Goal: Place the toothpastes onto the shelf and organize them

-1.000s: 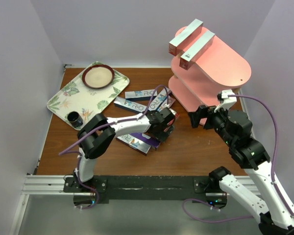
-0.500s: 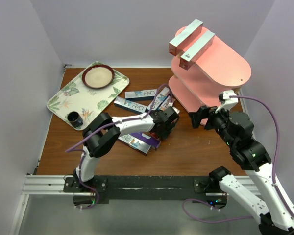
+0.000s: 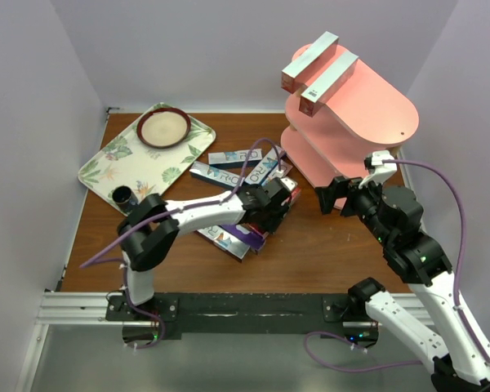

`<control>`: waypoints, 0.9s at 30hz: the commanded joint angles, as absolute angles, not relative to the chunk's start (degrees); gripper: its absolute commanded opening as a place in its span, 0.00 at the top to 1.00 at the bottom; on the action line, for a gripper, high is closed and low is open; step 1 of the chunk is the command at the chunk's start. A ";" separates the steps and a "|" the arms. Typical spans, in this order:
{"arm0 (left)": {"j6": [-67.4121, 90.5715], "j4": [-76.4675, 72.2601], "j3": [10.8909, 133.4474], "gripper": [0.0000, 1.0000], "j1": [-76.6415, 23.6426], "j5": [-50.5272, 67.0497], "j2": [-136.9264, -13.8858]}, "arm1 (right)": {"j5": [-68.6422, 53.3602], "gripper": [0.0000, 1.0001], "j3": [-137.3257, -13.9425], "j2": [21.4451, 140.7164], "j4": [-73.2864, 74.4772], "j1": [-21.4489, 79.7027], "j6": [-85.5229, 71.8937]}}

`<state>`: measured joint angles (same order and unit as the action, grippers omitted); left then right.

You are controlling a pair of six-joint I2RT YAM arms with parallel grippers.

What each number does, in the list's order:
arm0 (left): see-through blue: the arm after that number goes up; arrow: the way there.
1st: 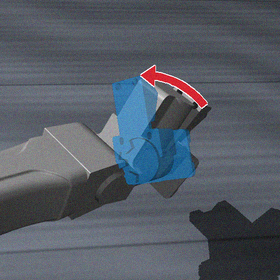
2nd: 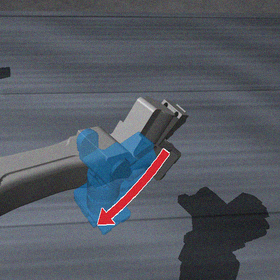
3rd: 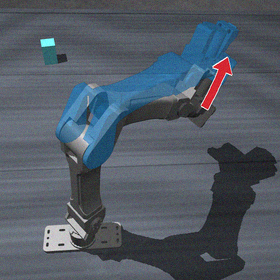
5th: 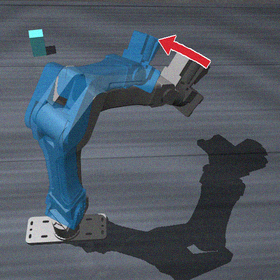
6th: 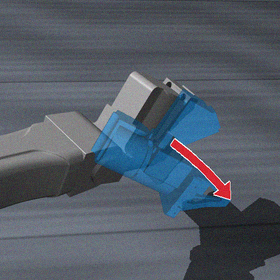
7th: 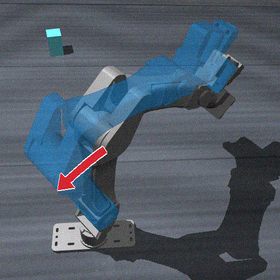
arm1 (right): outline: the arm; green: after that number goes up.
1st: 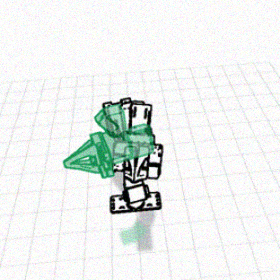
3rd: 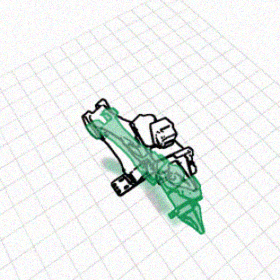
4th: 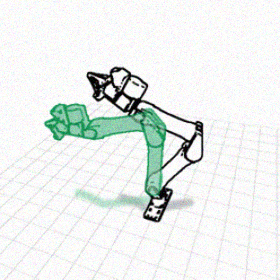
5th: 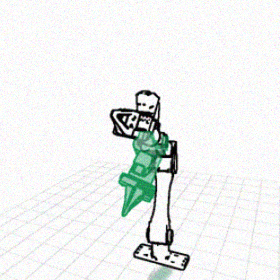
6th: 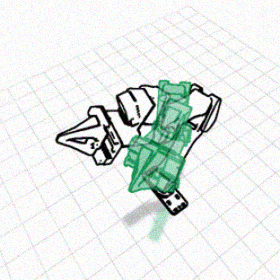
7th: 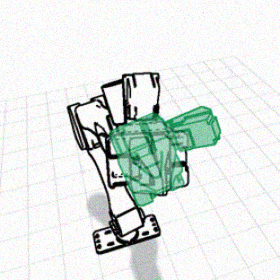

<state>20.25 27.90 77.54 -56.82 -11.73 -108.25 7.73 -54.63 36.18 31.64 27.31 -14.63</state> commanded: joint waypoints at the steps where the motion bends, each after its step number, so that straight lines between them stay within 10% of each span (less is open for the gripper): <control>1: 24.86 19.70 73.93 0.54 -57.04 -12.04 -97.92 | 5.63 0.02 -54.32 35.33 29.45 27.16 -13.62; 27: 54.05 -28.56 35.95 0.56 -45.53 8.52 -66.00 | -7.23 0.02 -52.12 46.40 14.42 31.71 -29.70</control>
<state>51.00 -15.55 36.60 -45.43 2.13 -66.30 -8.51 -51.59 45.41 20.18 28.27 -24.16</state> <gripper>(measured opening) 0.626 0.978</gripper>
